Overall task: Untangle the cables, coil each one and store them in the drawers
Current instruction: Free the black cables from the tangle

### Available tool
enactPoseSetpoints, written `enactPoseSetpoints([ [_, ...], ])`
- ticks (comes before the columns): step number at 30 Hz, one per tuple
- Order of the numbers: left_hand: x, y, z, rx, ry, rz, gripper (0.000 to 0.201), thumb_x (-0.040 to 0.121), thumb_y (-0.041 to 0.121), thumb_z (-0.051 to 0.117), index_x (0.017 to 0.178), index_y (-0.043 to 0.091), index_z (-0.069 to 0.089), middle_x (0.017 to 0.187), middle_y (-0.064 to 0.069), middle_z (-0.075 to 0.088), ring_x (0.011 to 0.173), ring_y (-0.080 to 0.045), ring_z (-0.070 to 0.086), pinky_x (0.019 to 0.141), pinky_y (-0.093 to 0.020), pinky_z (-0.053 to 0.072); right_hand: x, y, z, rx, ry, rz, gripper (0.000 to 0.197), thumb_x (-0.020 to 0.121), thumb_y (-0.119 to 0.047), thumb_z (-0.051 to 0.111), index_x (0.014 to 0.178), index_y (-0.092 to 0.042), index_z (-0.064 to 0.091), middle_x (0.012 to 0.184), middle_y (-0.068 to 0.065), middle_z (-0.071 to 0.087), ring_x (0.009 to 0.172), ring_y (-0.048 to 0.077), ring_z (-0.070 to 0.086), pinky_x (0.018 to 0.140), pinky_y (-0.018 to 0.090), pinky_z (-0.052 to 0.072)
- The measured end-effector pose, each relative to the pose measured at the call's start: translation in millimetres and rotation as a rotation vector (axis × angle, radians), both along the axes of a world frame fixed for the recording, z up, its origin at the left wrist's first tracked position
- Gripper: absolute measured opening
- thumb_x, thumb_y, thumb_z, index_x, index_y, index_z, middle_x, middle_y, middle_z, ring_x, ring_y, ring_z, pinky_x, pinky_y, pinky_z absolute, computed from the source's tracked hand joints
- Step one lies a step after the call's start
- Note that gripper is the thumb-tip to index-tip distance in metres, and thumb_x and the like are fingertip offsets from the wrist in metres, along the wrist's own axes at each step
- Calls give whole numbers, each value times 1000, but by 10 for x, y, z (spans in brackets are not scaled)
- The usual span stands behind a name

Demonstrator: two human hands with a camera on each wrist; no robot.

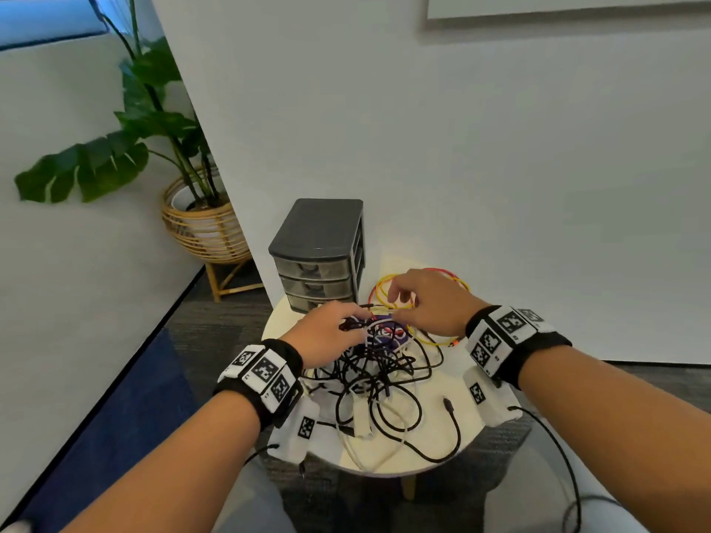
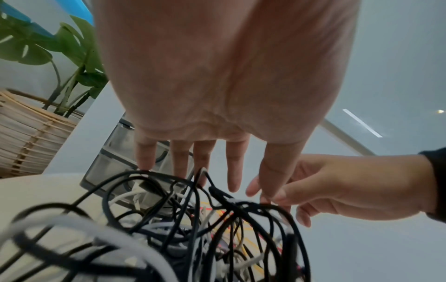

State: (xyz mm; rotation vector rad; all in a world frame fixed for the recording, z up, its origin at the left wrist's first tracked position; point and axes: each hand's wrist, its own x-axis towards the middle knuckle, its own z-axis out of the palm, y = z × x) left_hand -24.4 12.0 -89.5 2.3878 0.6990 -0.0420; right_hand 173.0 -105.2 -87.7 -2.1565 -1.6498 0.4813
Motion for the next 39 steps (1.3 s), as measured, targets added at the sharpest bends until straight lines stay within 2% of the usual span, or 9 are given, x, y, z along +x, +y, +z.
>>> enactPoseSetpoints([
  [3, -18, -60, -99, 43, 61, 7, 44, 96, 43, 64, 138, 37, 56, 141, 4, 53, 130, -17, 49, 111, -38, 40, -114, -33, -92, -129, -18, -74, 27, 92, -42, 69, 113, -25, 63, 99, -7, 61, 89, 15, 58, 78, 31, 46],
  [8, -11, -102, -226, 116, 112, 63, 45, 92, 54, 63, 134, 38, 57, 143, 5, 49, 133, -17, 46, 112, -50, 38, -218, -18, -47, -41, -3, -113, 15, 92, -19, 67, 78, -21, 70, 76, -7, 62, 76, 14, 60, 68, 26, 41],
  [14, -33, -71, -233, 127, 145, 104, 19, 90, 58, 64, 93, 40, 65, 122, 8, 52, 115, -17, 52, 104, -50, 43, -384, -25, 274, 188, 235, -146, 17, 102, -19, 53, 85, -19, 56, 82, -3, 59, 73, 11, 52, 66, 27, 39],
  [22, -90, 20, -96, 57, 136, 129, 17, 80, 50, 75, 69, 39, 68, 100, 15, 62, 101, -16, 59, 101, -53, 44, -612, 35, 449, 334, 810, -178, 25, 106, -17, 45, 85, -13, 57, 64, -3, 54, 67, 21, 56, 72, 33, 46],
  [25, -101, 69, -63, 25, 116, 146, 14, 68, 59, 61, 66, 45, 64, 88, 13, 64, 92, -17, 61, 97, -53, 47, -679, 85, 616, 404, 1099, -189, 23, 107, -15, 44, 89, -13, 57, 64, -3, 46, 59, 16, 48, 66, 32, 47],
  [28, -109, 154, -67, 14, -3, 212, 35, 66, 63, 51, 57, 30, 55, 67, 10, 56, 75, -17, 57, 89, -53, 50, -702, 137, 829, 486, 1278, -207, 21, 108, -12, 42, 91, -11, 55, 64, -2, 38, 53, 12, 41, 56, 26, 43],
  [32, -157, 153, -16, 48, -48, 168, 33, 89, 35, 67, 61, 24, 53, 83, 2, 57, 92, -19, 54, 90, -45, 47, -636, 166, 953, 568, 1324, -254, 20, 107, -11, 41, 92, -11, 54, 62, -3, 32, 51, 10, 29, 51, 23, 31],
  [37, -179, 158, -89, 41, 32, 161, 16, 90, 43, 69, 81, 31, 68, 118, 2, 58, 115, -21, 53, 105, -48, 42, -415, 148, 938, 713, 1486, -396, 20, 108, -16, 43, 90, -13, 53, 62, -3, 28, 49, 9, 25, 48, 22, 28],
  [39, -177, 148, -103, 41, -7, 147, 11, 90, 38, 71, 89, 27, 73, 118, 6, 58, 120, -20, 51, 107, -47, 40, -354, 131, 908, 711, 1461, -449, 20, 107, -19, 44, 91, -14, 54, 61, -4, 29, 49, 9, 25, 49, 23, 28],
])
